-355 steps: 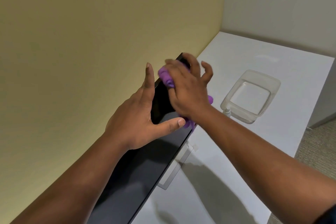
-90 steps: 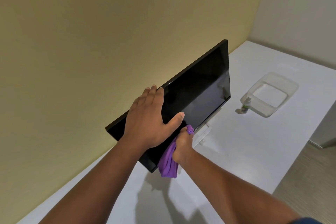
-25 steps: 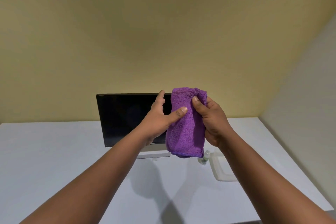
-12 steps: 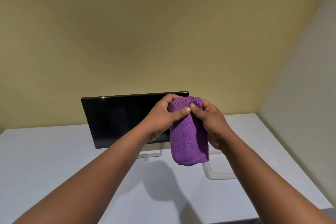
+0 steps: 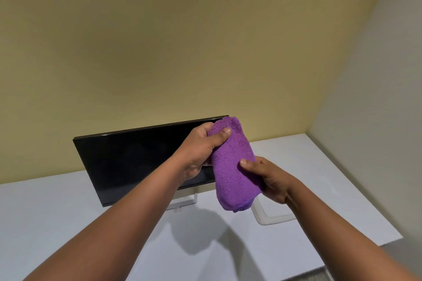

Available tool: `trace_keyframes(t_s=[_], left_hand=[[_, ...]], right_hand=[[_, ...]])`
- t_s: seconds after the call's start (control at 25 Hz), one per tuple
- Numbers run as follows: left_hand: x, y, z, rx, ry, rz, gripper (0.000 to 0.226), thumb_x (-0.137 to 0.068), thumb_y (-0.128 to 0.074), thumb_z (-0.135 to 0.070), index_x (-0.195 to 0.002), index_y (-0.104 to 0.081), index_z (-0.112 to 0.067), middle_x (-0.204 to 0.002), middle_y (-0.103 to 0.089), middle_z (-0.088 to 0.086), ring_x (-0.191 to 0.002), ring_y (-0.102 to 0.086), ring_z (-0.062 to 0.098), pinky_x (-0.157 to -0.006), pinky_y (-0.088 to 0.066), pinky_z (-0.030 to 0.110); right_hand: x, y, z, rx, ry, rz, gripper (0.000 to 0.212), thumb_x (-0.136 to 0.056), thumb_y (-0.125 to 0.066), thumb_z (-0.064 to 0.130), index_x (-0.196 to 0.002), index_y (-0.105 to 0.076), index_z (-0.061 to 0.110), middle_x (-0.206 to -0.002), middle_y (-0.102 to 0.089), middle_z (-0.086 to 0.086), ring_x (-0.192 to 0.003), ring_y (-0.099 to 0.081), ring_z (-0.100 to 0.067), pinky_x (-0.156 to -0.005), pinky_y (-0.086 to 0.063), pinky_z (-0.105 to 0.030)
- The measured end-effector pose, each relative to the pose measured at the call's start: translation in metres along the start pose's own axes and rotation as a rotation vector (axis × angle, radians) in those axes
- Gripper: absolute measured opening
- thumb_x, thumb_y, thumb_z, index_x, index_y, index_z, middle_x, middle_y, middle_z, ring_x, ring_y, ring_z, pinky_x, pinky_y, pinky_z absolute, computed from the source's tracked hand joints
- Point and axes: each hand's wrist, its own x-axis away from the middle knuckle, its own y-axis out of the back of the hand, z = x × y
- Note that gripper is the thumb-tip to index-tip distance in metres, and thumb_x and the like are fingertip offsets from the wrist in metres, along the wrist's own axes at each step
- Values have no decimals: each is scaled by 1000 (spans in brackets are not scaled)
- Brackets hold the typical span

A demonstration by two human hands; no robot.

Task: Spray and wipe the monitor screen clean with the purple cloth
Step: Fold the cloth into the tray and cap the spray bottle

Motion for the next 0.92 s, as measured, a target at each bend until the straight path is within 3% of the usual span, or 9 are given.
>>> trace_keyframes(t_s=[0.2,0.4,0.56,0.68,0.8,0.92], left_hand=[[-29,13,17,63,-4,-25,23,-94,-73,-34,-114,-70,-23,-101,-78,-2,-88,-75,14,-75,-59,38],[-41,14,49,119,42,-26,26,-83,-79,-40,-104,-73,-26,-101,-79,-2,-90,-77,14,-65,-59,31],[-51,10,80,46,67,-1,22,-80,-85,-45,-94,-78,-29,-101,-79,-1,-88,-75,13,-69,-57,24],[-58,2,99,-21,114,-13,38,-68,-83,-55,-96,-78,-30,-104,-79,-1,-95,-75,20,-79,-58,35],[-70,-11,117,-64,147,-38,38,-74,-82,-45,-104,-74,-24,-109,-77,4,-100,-74,24,-83,-60,36],[-82,-35,133,-123,165,-73,41,-87,-79,-32,-121,-55,-28,-114,-73,6,-99,-74,19,-81,-62,35]], right_hand=[[-12,13,-39,-68,-45,-125,89,-55,-100,36,-127,-62,0,-120,-59,-24,-110,-52,-40,-98,-37,-56],[-2,38,-52,-415,86,-263,85,-58,-98,14,-136,-64,9,-135,-64,-19,-120,-65,-37,-98,-55,-51],[-4,70,-50,-484,154,-356,57,-81,-78,4,-136,-64,9,-142,-60,-20,-127,-61,-37,-105,-51,-51],[0,99,-52,-433,149,-394,59,-88,-70,7,-144,-52,3,-147,-54,-24,-137,-52,-40,-117,-39,-54],[3,131,-52,-395,82,-516,74,-79,-80,10,-146,-48,11,-144,-57,-23,-125,-63,-37,-102,-53,-49],[5,170,-53,-345,16,-601,80,-70,-88,7,-138,-52,30,-124,-71,-15,-102,-74,-30,-80,-60,-41]])
